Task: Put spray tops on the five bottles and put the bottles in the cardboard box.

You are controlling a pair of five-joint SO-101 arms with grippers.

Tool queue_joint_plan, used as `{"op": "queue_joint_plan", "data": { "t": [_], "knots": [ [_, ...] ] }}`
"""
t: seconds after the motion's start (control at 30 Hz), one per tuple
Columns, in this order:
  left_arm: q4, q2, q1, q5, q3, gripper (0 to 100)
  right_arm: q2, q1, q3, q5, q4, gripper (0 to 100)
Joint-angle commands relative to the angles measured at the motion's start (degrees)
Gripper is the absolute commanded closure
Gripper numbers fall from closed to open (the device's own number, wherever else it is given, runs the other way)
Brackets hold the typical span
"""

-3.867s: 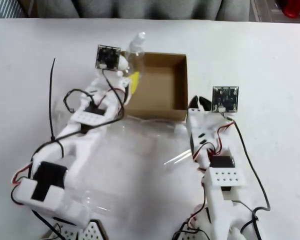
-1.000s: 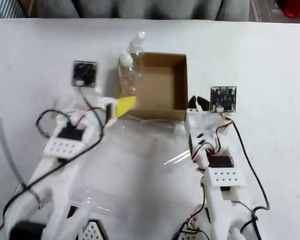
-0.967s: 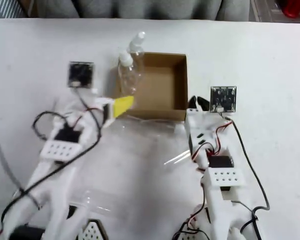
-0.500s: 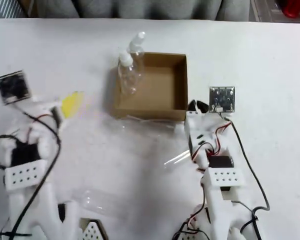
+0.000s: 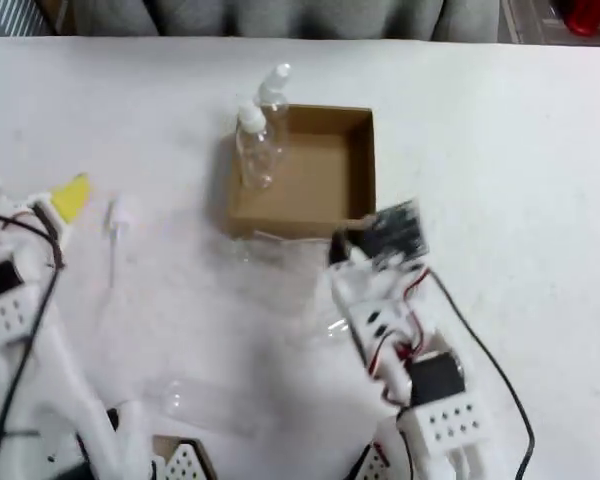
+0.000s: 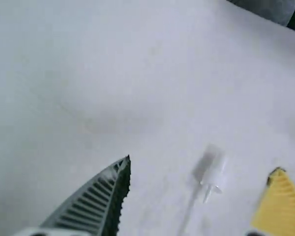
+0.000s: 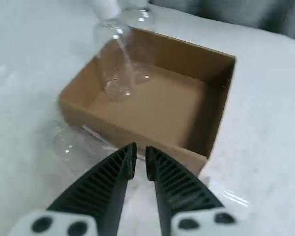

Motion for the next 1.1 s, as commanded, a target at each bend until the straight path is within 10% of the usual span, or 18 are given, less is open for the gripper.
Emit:
{"op": "queue_joint_plan", "data": {
  "t": [0.0,0.57,1.07],
  "knots": [
    [2.0,8.4,-2.0,1.0,-9.8,60,-3.6,-12.3,-3.3,8.5,5.3,98.4],
    [7.2,38.1,-7.9,1.0,-35.2,60,23.3,-45.1,-7.5,13.0,5.1,80.8],
    [7.2,40.9,-7.9,1.0,-37.7,60,28.5,-46.8,-8.4,12.9,3.1,75.8]
  ]
}}
